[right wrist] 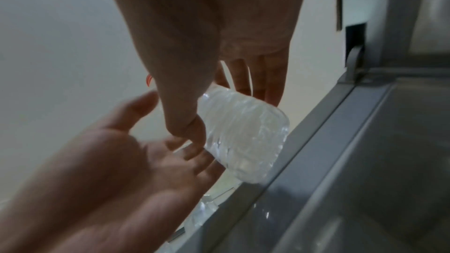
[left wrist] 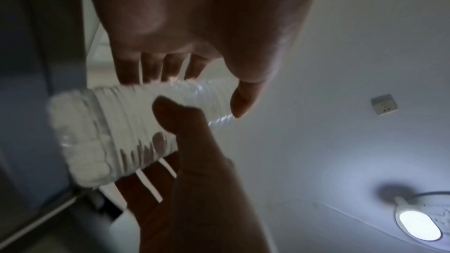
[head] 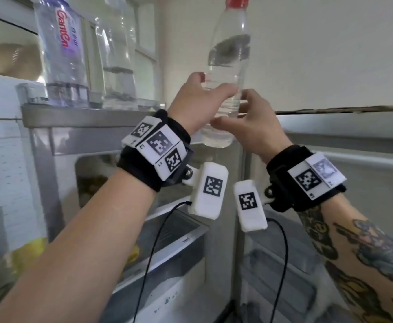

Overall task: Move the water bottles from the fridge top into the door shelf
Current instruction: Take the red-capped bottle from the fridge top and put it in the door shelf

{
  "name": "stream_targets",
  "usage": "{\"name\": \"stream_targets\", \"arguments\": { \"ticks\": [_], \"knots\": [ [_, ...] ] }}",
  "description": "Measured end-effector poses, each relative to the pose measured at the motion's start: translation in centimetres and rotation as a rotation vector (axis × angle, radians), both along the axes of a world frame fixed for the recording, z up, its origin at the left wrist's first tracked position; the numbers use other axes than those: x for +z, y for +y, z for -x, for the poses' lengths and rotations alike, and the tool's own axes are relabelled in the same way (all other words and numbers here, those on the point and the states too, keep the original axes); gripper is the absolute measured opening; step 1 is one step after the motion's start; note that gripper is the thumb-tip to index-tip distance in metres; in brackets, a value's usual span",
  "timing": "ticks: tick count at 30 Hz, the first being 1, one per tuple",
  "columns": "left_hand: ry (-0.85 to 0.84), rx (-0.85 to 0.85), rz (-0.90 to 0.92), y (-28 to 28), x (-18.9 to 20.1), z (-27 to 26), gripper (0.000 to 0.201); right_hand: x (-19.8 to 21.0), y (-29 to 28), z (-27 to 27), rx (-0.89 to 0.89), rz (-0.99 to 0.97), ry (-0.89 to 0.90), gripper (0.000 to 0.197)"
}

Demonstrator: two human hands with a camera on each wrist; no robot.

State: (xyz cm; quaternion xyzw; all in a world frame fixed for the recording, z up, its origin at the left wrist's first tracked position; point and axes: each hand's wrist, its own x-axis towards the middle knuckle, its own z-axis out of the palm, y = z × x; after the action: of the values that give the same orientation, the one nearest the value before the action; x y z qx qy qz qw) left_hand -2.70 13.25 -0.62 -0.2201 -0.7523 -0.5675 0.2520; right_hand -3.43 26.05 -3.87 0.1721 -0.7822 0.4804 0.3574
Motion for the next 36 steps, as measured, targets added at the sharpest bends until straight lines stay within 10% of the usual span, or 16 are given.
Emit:
{"name": "stream_targets", "arguments": {
  "ticks": [4,18,22,36],
  "knots": [
    [0.009,-0.027,0.053,4.3,-3.6,1.0,0.044,-3.7,3.8,-1.1,-0.102,-0.063,-0.08,0.059],
    [-0.187,-0.218,0.199,15.4,-15.6,4.3,0.062,-12.3,14.6,-2.7,-0.392,-0.239,-0.568,0.055],
    [-0.247,-0.211,0.195,16.7,-18.2,4.8,0.067,-13.6,15.7,-2.7,-0.427,-0.182,-0.572,0.077],
    [-0.309,-0.234,0.275,18.9,-21.3,6.1,0.07,-15.6,17.2,-2.8,-0.482,-0.243,-0.632,0.053]
  ]
}}
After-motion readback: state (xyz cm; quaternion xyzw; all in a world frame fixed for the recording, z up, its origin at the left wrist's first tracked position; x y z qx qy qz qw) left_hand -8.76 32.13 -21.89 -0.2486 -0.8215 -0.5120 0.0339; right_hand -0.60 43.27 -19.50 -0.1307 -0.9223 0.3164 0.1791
